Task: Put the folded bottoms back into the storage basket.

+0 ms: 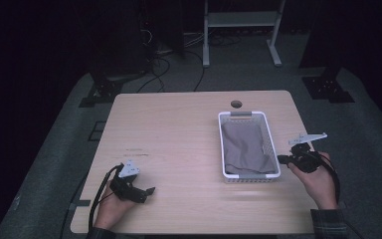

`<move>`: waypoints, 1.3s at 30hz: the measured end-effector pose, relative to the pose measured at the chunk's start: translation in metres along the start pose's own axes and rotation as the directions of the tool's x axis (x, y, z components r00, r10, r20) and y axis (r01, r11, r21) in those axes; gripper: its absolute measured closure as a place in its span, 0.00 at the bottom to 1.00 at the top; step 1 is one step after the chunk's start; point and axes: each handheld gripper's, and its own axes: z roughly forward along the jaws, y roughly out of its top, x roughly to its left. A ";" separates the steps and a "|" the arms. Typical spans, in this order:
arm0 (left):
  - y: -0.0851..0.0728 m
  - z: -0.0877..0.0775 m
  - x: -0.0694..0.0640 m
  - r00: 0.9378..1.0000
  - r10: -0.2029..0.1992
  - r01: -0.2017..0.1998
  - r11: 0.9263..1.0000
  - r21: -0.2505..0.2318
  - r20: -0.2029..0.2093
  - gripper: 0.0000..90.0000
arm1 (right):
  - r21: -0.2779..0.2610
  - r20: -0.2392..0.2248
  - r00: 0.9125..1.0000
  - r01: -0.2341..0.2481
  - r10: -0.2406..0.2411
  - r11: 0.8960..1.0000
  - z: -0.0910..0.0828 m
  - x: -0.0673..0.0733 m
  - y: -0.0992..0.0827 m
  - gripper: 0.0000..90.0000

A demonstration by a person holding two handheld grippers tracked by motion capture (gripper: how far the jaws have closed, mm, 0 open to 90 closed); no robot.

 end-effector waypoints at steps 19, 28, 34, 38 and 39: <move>0.000 0.001 0.001 1.000 0.002 -0.002 1.000 -0.004 0.001 0.00 | -0.073 0.041 0.998 -0.037 0.040 0.997 0.008 -0.010 -0.013 0.56; 0.000 0.001 0.000 1.000 0.002 -0.002 1.000 -0.004 0.001 0.00 | -0.087 0.037 0.994 -0.102 0.105 0.991 0.019 -0.025 -0.032 0.38; 0.000 0.001 0.000 1.000 0.002 -0.002 1.000 -0.004 0.002 0.00 | -0.080 0.064 0.993 -0.098 0.103 0.992 0.022 -0.026 -0.042 0.35; 0.000 0.001 0.000 1.000 0.003 -0.003 1.000 -0.004 0.003 0.00 | -0.068 0.073 0.993 -0.093 0.098 0.993 0.025 -0.026 -0.046 0.36; 0.000 0.001 0.000 1.000 0.003 -0.003 1.000 -0.004 0.003 0.00 | -0.060 0.075 0.993 -0.091 0.095 0.994 0.027 -0.026 -0.046 0.35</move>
